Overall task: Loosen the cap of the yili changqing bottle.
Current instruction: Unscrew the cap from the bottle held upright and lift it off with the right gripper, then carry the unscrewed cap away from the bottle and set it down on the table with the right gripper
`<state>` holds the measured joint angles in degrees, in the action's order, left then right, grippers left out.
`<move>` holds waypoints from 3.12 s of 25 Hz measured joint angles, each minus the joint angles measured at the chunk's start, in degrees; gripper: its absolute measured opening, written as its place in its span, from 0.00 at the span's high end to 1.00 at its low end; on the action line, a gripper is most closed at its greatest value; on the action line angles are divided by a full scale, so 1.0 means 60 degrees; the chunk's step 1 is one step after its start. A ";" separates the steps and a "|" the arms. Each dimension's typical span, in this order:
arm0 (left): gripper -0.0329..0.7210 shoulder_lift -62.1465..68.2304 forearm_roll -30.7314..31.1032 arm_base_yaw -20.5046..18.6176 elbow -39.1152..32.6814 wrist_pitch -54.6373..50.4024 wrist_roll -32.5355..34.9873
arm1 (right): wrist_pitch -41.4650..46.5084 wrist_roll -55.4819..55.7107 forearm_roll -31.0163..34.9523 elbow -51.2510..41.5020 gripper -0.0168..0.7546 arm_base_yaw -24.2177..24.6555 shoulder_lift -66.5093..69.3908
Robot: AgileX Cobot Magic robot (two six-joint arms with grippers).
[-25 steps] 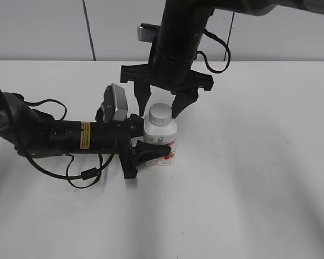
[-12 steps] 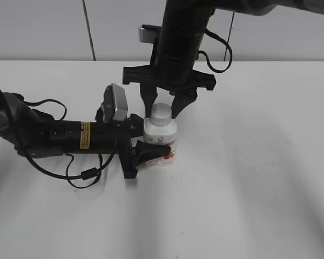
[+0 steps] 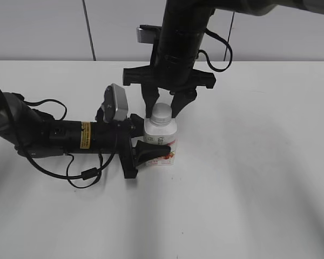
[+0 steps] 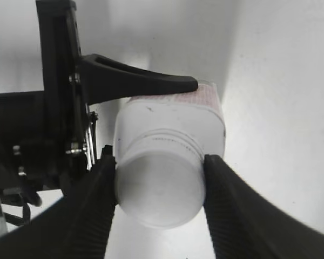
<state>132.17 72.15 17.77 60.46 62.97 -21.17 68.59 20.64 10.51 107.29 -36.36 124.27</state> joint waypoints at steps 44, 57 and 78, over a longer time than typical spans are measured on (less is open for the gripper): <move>0.46 0.0000 0.0119 0.0000 0.0000 0.0067 -0.0002 | 0.0252 -1.2743 -0.0029 0.0605 0.48 -0.0003 -0.0068; 0.46 0.0000 0.0132 -0.0009 0.0000 0.0078 -0.0002 | 0.0252 -0.9042 -0.1658 0.0633 0.48 0.0204 -0.0462; 0.46 0.0000 0.0152 -0.0009 0.0000 0.0050 -0.0002 | -0.1175 -0.5056 -0.0522 -0.1986 0.48 0.5068 -0.1264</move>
<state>132.17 73.06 17.72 60.46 63.27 -21.18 61.54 -9.70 7.38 95.38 -5.95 116.69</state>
